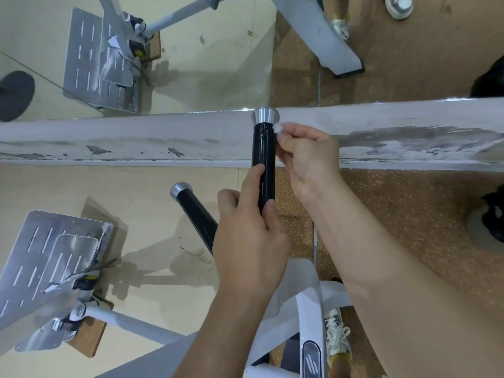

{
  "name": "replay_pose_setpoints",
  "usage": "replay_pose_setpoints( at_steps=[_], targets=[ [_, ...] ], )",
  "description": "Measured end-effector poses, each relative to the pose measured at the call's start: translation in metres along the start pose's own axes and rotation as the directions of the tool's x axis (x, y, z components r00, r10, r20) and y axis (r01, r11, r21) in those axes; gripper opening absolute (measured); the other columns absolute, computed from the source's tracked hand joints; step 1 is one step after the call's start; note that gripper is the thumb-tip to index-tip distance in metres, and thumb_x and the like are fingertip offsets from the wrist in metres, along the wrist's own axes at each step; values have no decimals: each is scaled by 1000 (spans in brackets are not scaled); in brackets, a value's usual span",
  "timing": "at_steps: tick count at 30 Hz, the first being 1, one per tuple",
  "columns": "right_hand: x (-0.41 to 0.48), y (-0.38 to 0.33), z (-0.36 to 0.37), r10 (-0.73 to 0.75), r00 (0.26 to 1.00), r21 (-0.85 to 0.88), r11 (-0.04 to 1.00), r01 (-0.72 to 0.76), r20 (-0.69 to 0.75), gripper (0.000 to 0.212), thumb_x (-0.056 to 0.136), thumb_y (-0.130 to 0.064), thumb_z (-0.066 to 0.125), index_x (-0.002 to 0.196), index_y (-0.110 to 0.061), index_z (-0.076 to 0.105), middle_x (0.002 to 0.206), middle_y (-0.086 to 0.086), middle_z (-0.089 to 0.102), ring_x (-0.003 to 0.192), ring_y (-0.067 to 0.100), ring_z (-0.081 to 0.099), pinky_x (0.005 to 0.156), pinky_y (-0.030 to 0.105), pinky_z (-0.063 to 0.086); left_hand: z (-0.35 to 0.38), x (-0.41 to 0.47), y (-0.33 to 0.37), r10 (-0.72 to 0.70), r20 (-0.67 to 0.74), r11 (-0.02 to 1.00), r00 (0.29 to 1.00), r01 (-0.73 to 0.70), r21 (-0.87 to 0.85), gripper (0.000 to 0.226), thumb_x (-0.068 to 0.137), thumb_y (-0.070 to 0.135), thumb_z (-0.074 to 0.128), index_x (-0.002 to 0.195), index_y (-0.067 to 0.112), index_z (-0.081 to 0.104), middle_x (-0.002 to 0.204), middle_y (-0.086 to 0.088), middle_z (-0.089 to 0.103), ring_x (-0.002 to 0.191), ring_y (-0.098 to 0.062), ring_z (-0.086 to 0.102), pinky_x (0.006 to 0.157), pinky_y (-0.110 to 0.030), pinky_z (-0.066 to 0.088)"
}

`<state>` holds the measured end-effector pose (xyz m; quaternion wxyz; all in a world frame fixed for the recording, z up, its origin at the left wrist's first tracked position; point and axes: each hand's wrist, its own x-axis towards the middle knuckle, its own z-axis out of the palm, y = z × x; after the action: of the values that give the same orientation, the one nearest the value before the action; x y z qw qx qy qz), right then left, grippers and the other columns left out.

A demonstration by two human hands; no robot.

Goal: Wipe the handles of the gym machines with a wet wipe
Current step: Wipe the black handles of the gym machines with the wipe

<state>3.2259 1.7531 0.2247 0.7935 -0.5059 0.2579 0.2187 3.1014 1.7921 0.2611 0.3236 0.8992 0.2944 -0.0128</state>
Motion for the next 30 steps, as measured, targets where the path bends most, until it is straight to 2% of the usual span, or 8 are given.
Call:
replay_pose_setpoints(
  at_steps=[6, 11, 16, 19, 22, 25, 27, 30],
  targets=[
    [-6, 2, 0, -14, 1000, 36, 999, 13, 21, 14, 84, 5, 63, 85, -8, 67, 90, 13, 70, 80, 20, 68, 76, 27, 58, -4, 24, 5, -85, 39, 980, 996, 91, -178, 40, 94, 27, 47, 128, 47, 44, 95, 16, 36, 66, 0, 52, 63, -12, 44],
    [16, -8, 11, 188, 982, 154, 971, -182, -22, 8, 82, 5, 65, 85, -3, 67, 82, 17, 65, 73, 24, 62, 81, 38, 55, 2, 27, 11, 38, -37, 998, 999, -40, -58, 43, 97, 25, 44, 136, 41, 38, 92, 10, 33, 67, -6, 49, 58, -7, 35],
    [13, -23, 1, 218, 973, 150, 962, -228, 77, 9, 83, 6, 61, 89, 1, 66, 89, 18, 63, 71, 19, 57, 59, 21, 54, 5, 27, 8, 57, -58, 998, 997, -58, -27, 44, 96, 24, 45, 138, 38, 38, 96, 5, 35, 68, -6, 49, 55, -13, 33],
    [5, -23, -4, 22, 985, -167, 986, 8, 173, 25, 81, 7, 63, 104, -1, 69, 100, 16, 69, 80, 18, 63, 72, 24, 57, 5, 28, 8, 53, -63, 998, 997, -55, -26, 44, 96, 24, 45, 137, 39, 38, 98, 5, 36, 70, -5, 49, 56, -9, 32],
    [7, -15, 8, -234, 972, -455, 862, 224, 35, 17, 82, -4, 67, 96, -13, 73, 89, 3, 70, 75, 11, 64, 76, 27, 56, 4, 27, 9, 43, -58, 998, 997, -45, -38, 44, 96, 23, 45, 137, 38, 39, 98, 5, 35, 70, -6, 49, 56, -18, 31],
    [15, -7, 12, -36, 998, -184, 983, 25, -54, 18, 89, 0, 58, 95, -14, 67, 88, 6, 66, 76, 17, 65, 72, 32, 59, 5, 27, 10, 42, -61, 999, 997, -44, -27, 44, 96, 23, 45, 137, 38, 40, 98, 5, 35, 69, -6, 49, 55, -18, 32],
    [15, 3, 11, 207, 975, 66, 975, -213, 84, 24, 94, 2, 46, 106, -9, 64, 81, 10, 62, 66, 19, 61, 59, 31, 56, 5, 28, 9, 46, -66, 999, 997, -48, -23, 44, 95, 22, 46, 137, 38, 40, 98, 5, 35, 69, -6, 49, 54, -10, 32],
    [11, 11, 3, 256, 949, 119, 952, -281, 186, 25, 94, 0, 47, 113, -3, 64, 76, 11, 63, 65, 20, 60, 57, 29, 55, 5, 29, 8, 44, -58, 999, 997, -45, -25, 45, 95, 22, 46, 137, 38, 40, 98, 6, 35, 69, -4, 49, 57, -5, 33]
  ],
)
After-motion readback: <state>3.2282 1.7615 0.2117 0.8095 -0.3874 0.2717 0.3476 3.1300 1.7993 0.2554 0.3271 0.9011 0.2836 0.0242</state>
